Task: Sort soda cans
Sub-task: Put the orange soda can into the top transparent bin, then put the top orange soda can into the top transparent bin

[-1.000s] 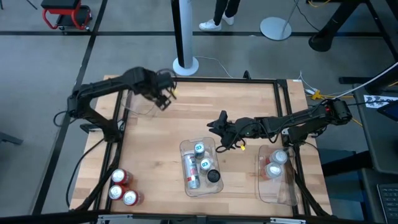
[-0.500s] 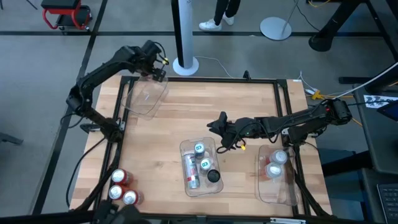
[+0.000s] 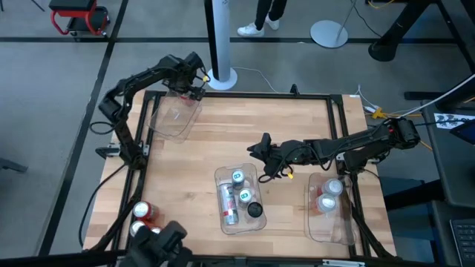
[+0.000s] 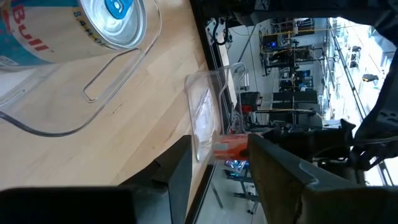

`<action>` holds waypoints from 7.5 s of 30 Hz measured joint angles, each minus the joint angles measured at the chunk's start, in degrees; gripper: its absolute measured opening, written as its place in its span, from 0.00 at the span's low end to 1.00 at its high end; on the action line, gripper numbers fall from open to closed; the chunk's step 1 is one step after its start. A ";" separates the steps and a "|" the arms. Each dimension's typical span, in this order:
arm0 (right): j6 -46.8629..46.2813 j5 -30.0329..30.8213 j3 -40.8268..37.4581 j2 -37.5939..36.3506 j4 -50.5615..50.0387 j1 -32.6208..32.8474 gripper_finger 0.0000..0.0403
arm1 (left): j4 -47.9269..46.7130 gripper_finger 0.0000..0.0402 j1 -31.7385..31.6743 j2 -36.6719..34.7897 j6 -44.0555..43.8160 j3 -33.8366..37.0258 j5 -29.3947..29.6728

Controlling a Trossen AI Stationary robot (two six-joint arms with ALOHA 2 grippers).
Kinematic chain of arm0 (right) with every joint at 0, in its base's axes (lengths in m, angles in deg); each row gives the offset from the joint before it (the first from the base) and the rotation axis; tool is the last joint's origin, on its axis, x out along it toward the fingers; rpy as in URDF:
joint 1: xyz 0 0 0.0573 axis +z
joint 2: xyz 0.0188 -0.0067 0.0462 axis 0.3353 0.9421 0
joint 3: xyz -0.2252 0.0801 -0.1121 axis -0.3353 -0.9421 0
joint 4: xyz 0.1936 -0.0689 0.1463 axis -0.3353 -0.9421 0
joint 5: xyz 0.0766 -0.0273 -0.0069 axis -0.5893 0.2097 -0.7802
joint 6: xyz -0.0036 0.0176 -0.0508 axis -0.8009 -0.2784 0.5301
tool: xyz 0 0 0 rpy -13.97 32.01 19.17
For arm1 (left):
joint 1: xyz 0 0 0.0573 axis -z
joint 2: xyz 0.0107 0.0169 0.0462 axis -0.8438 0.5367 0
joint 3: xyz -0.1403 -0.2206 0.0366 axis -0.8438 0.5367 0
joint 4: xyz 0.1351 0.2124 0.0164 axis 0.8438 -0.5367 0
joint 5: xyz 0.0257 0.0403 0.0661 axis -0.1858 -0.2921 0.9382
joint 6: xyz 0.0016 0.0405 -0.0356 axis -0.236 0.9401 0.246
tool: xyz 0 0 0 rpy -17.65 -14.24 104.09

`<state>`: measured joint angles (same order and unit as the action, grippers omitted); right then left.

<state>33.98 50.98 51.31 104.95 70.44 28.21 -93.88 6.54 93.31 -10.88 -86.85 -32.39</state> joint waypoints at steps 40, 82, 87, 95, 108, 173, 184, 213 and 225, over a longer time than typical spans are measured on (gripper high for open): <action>-0.10 -0.02 0.02 0.00 -1.09 -0.01 0.38 | -6.87 0.89 5.87 -15.05 2.97 -0.20 -2.59; 0.15 -0.04 0.02 0.00 -0.52 0.00 0.38 | -26.55 0.89 93.22 -19.05 -86.26 0.04 -2.72; 2.16 -0.04 0.02 0.00 1.72 -0.01 0.38 | -26.45 0.89 94.96 -15.84 -88.45 0.04 -6.94; 2.86 -0.04 0.02 0.00 2.38 0.00 0.38 | -26.45 0.89 96.61 -9.42 -87.06 0.04 -17.12; 2.89 -0.07 0.02 0.00 2.36 -0.01 0.38 | -26.42 0.89 102.72 -7.56 -96.88 1.08 -24.22; 2.63 -1.61 0.02 0.00 2.37 0.00 0.38 | -26.79 0.78 90.27 -15.24 -76.92 12.45 -8.72; 2.60 -1.62 0.02 0.00 2.36 0.00 0.38 | -26.46 0.78 73.35 -17.79 -57.38 4.14 4.73; 2.80 -1.62 0.02 0.00 2.16 -0.02 0.38 | -16.63 0.77 17.49 -16.48 -9.67 7.57 12.37; 2.83 -1.62 0.02 0.00 2.10 0.00 0.38 | -6.26 0.77 11.52 -15.80 -3.77 14.19 9.80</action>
<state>36.81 49.36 51.33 104.95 72.54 28.21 -100.14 18.06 77.51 -14.65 -72.66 -22.58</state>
